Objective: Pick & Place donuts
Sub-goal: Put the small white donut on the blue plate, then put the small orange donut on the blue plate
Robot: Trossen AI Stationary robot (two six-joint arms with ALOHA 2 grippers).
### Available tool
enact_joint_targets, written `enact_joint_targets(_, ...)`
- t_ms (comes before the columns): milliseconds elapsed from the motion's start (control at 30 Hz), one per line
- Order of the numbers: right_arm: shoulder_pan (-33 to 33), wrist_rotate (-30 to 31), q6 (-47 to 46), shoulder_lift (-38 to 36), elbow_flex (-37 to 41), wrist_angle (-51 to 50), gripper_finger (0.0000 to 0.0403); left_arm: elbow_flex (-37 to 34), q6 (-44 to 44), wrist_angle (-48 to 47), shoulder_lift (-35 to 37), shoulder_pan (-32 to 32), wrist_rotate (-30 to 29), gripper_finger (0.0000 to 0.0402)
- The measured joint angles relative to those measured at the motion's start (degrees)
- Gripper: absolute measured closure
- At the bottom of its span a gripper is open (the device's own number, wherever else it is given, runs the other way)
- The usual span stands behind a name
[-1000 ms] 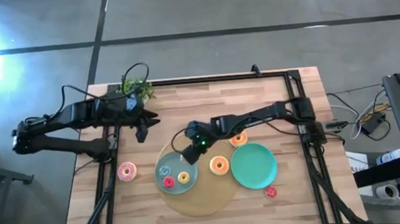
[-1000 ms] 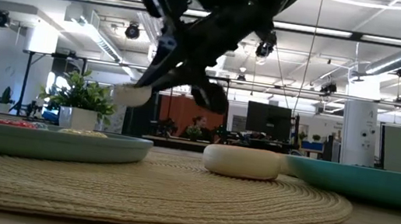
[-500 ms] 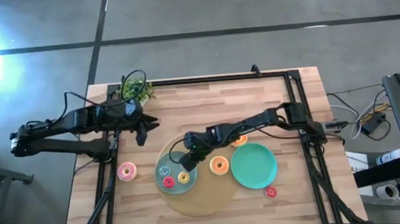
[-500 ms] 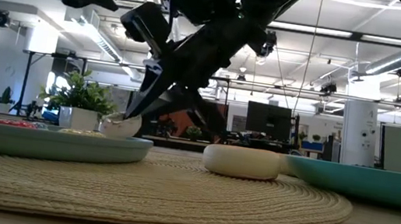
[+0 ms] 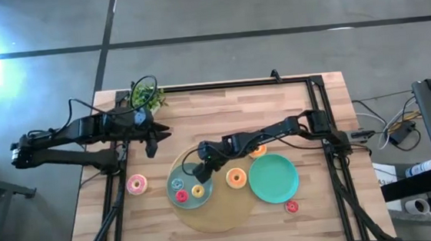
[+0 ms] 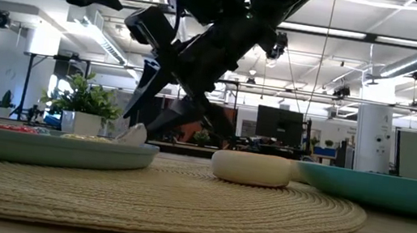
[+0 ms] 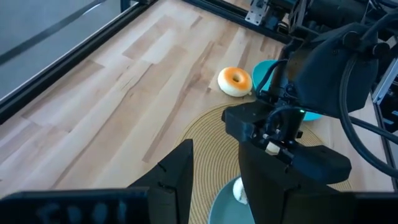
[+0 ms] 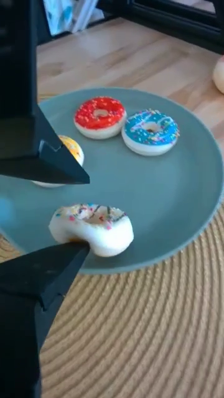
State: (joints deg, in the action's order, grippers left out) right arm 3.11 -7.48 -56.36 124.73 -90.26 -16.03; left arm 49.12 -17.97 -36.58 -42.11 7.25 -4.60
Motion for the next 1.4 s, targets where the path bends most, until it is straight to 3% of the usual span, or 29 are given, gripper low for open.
enact_joint_targets(267,-0.06,-1.88,1.13,0.0,0.0,-3.09,0.0241,0.0,1.03,-0.02,0.0,0.0,0.0,0.03)
enact_joint_targets(600,-0.02,-6.47,4.23,0.54,-0.07,-2.19,0.0281,0.0,1.42,-0.02,-0.02,0.0,0.0,0.03)
enact_joint_targets(800,0.0,-17.47,12.33,0.55,-0.07,-3.5,0.0271,0.0,1.48,-0.02,-0.02,0.0,0.0,0.03)
enact_joint_targets(933,0.26,-18.96,17.42,0.09,-0.07,-7.12,0.0269,0.0,1.53,-0.02,-0.02,0.0,0.0,0.03)
enact_joint_targets(1067,0.51,-14.06,22.5,-2.43,-0.07,-10.11,0.0274,0.0,1.55,-0.04,-0.02,0.01,0.02,0.03)
enact_joint_targets(1167,0.75,-4.17,26.33,-5.79,-0.13,-14.74,0.0277,0.0,1.57,-0.04,-0.02,0.0,0.02,0.03)
enact_joint_targets(1300,0.63,12.79,25.68,-10.15,-0.1,-30.15,0.0276,0.0,1.57,-0.08,-0.04,0.01,0.02,0.03)
enact_joint_targets(1400,-1.49,14.13,21.12,-12.08,1.78,-42.57,0.0272,-0.03,1.57,-0.05,-0.04,0.02,0.02,0.03)
